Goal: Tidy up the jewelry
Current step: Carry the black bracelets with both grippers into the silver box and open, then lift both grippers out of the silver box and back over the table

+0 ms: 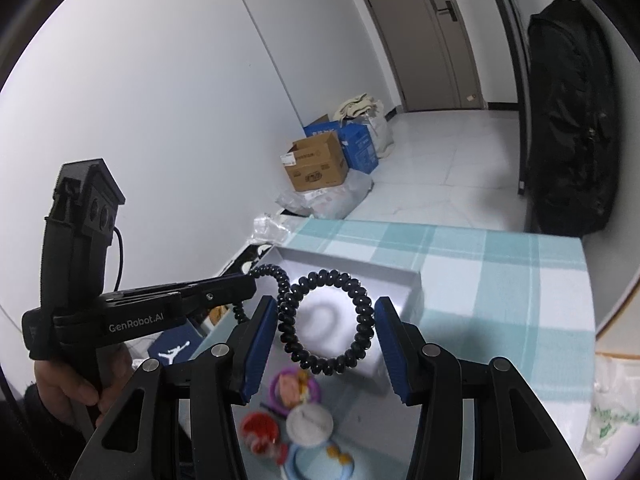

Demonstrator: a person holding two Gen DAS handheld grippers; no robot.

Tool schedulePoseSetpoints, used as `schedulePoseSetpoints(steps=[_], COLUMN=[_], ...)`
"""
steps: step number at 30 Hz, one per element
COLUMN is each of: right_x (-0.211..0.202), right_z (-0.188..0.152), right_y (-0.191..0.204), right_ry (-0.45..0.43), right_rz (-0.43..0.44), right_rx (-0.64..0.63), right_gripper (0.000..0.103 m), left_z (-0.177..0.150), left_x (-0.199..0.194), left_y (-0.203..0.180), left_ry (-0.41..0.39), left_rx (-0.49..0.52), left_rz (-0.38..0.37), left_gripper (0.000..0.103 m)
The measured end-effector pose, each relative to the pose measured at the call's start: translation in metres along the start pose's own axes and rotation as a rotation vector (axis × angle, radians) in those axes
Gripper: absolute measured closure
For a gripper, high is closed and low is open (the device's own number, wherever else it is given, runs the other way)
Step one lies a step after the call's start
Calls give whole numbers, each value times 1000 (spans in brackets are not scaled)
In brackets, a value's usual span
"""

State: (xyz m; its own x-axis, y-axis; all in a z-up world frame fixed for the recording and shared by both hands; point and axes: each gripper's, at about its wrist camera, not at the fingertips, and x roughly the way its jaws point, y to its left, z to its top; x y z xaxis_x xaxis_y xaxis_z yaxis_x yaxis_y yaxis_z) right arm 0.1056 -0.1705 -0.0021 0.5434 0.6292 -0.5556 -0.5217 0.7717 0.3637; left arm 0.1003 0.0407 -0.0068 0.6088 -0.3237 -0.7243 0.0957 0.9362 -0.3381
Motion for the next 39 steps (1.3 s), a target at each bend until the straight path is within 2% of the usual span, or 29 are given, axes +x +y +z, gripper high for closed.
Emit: schedulePoseSetpoints(steps=[8,13,22,27,28,30,32,33,34,35,39], right_x=[38,56,75,76,76,74,70,67,65,61,44], right_z=[18,23,20,20,20,20,19,19,19,19,16], right_y=[-9,-15,-21,-15,-15,-15,-16,-16,-17,-17,-18], right_ry=[30,55,108,108,107,103,85,76,71,61,24], right_rz=[22,24,25,-3,-4,-8,0,1,-1,-3,-34], right_rx=[16,24,44,6,-4,-13,-11,-10,-10,-10,-13], right_gripper=[54,54,53,50,47,33,26,26,26,26,20], left_z=[17,19,20,22,22,23,22,22,21,20,18], left_x=[21,34,48,51,52,53,52,50,48,46,33], left_y=[11,19,22,27,27,29,29,30,31,31,27], left_ry=[25,50,91,92,99,109,104,100,93,83,37], left_rx=[0,-34,-52,-81,-88,-104,-96,-98,-107,-115,-79], left_rz=[-6,-21,-17,-22,-32,-59,-50,-46,-49,-59,-37], left_gripper=[98,98,98,97,95,89,76,71,61,57,57])
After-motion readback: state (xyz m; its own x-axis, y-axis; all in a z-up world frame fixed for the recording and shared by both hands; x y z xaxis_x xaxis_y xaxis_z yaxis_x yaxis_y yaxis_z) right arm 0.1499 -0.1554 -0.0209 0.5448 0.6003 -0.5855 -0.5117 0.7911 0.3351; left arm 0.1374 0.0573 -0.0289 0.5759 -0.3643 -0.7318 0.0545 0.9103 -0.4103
